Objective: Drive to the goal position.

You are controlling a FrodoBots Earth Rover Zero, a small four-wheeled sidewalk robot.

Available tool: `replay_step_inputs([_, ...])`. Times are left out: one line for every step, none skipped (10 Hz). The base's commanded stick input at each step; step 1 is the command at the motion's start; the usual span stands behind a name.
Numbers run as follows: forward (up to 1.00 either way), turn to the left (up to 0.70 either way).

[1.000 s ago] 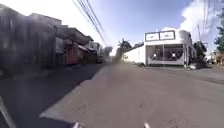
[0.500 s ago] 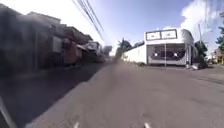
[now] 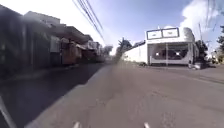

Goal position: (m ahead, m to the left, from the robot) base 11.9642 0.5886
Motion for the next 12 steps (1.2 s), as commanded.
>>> replay_step_inputs([0.70, 0.00])
replay_step_inputs([0.70, 0.00])
replay_step_inputs([0.70, 0.00])
replay_step_inputs([0.70, 0.00])
replay_step_inputs([0.70, 0.00])
replay_step_inputs([0.70, 0.00])
replay_step_inputs([0.70, 0.00])
replay_step_inputs([0.70, 0.00])
replay_step_inputs([0.70, 0.00])
replay_step_inputs([0.70, 0.00])
replay_step_inputs([0.70, 0.00])
replay_step_inputs([0.70, 0.00])
